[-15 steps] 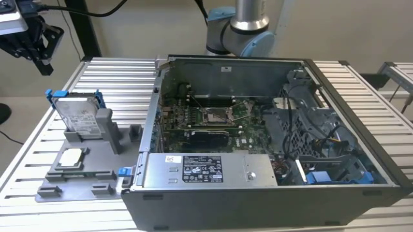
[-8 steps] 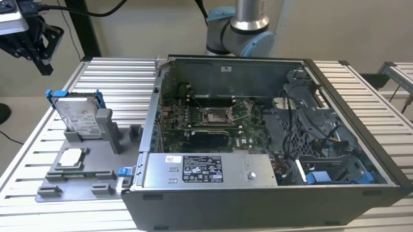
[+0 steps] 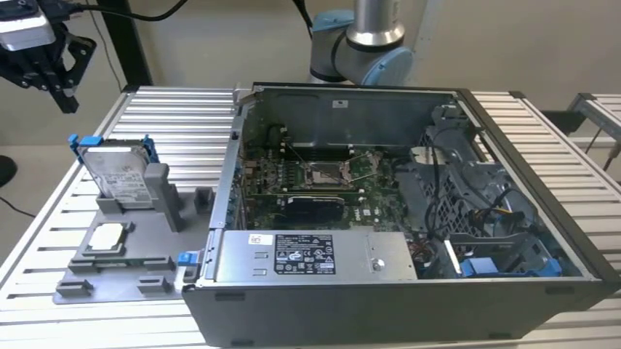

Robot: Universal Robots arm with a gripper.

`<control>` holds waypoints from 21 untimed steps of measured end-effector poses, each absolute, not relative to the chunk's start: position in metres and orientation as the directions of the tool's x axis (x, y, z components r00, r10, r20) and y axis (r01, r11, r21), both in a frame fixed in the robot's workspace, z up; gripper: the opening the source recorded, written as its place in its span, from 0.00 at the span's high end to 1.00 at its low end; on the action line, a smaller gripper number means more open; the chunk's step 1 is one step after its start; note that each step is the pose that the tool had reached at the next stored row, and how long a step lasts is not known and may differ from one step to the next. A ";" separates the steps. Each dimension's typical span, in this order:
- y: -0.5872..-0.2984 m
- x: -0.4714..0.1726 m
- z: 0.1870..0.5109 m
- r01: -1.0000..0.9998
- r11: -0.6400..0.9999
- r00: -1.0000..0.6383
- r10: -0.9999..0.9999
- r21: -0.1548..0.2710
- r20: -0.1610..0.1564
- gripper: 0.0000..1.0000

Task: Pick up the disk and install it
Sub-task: 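Pick up the disk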

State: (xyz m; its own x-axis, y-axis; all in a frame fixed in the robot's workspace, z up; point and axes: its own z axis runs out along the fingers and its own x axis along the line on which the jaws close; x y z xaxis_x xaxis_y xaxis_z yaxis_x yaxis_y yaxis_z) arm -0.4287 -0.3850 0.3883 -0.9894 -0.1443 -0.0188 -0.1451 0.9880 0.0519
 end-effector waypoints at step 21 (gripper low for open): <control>-0.385 -0.429 0.388 -0.403 0.914 -0.915 -0.402 0.045 -0.017 1.00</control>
